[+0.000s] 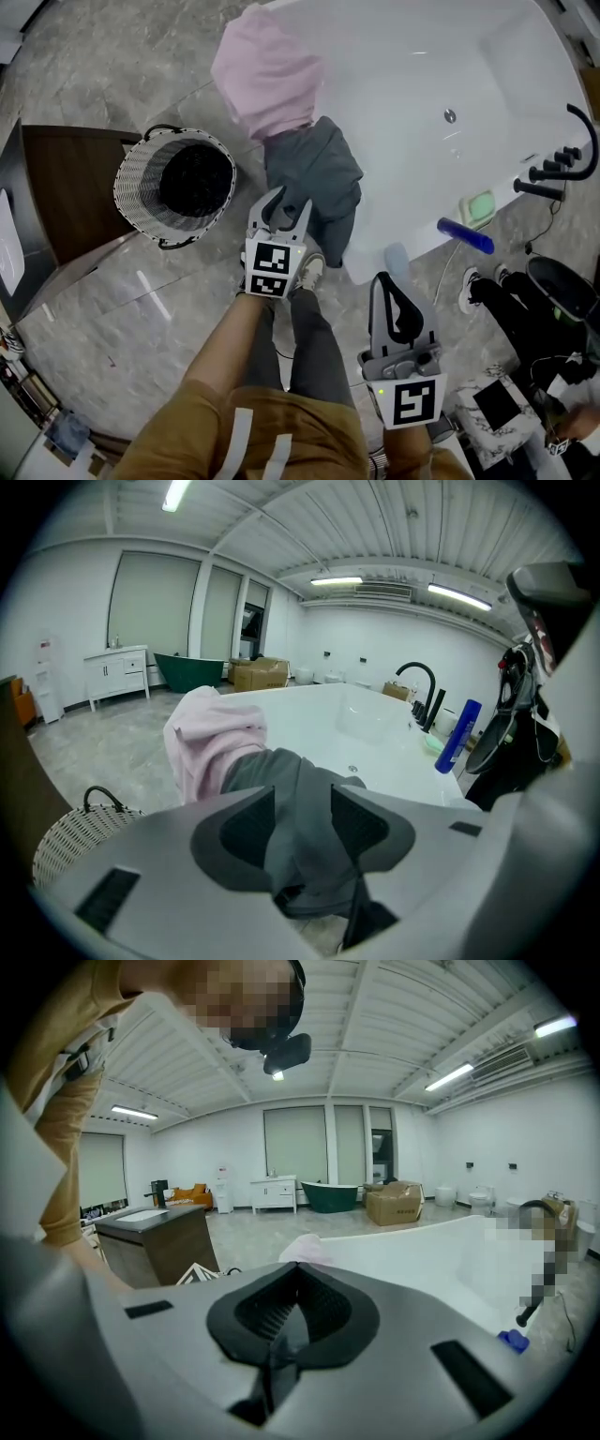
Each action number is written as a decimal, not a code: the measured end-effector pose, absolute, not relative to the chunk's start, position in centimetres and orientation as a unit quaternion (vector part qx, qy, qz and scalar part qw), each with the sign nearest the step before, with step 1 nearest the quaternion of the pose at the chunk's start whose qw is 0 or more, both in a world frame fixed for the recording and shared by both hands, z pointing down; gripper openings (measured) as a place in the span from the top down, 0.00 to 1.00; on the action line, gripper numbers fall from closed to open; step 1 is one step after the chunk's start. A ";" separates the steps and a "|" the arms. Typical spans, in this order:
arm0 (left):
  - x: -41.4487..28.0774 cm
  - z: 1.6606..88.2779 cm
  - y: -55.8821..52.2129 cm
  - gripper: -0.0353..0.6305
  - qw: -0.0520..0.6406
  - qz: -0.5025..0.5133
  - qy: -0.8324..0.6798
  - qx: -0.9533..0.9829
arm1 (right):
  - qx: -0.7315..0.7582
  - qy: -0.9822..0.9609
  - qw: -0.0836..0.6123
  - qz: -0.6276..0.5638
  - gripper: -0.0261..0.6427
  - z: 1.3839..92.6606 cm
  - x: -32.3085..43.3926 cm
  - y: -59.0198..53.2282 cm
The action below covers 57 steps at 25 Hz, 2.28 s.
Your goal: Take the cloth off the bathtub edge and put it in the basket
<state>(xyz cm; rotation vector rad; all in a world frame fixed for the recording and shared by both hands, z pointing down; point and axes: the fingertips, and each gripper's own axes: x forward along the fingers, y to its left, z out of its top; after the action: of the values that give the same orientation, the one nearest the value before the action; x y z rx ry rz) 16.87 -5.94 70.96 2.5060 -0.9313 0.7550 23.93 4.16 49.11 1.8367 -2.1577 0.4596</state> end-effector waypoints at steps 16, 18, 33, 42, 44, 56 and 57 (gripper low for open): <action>18.5 77.2 -7.4 0.20 0.323 0.222 -0.336 0.856 | 0.619 -0.750 0.149 0.181 0.95 53.0 25.4 3.8; 18.7 77.5 -7.7 0.16 0.358 0.202 -0.335 0.848 | 0.619 -0.750 0.147 0.179 0.95 53.0 25.8 3.7; 19.9 77.3 -4.6 0.65 0.359 0.254 -0.324 0.838 | 0.621 -0.747 0.144 0.186 0.95 53.2 26.7 4.3; 18.5 70.6 -3.9 0.77 0.307 0.229 -0.306 0.871 | 0.619 -0.754 0.129 0.179 0.95 51.2 26.2 4.6; 17.9 68.2 -3.8 0.77 0.294 0.215 -0.310 0.878 | 0.619 -0.755 0.128 0.174 0.95 50.4 26.0 4.8; 13.6 48.5 -3.6 0.77 0.182 0.129 -0.331 0.917 | 0.633 -0.758 0.108 0.117 0.95 40.3 24.0 5.9; 13.0 46.7 -3.3 0.77 0.177 0.120 -0.333 0.919 | 0.634 -0.758 0.104 0.112 0.95 39.1 23.6 6.2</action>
<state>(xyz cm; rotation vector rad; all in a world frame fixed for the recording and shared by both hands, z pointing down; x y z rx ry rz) 12.95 -3.30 46.69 2.5999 -0.9413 0.3403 23.60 6.16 39.15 1.8686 -2.2360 0.3309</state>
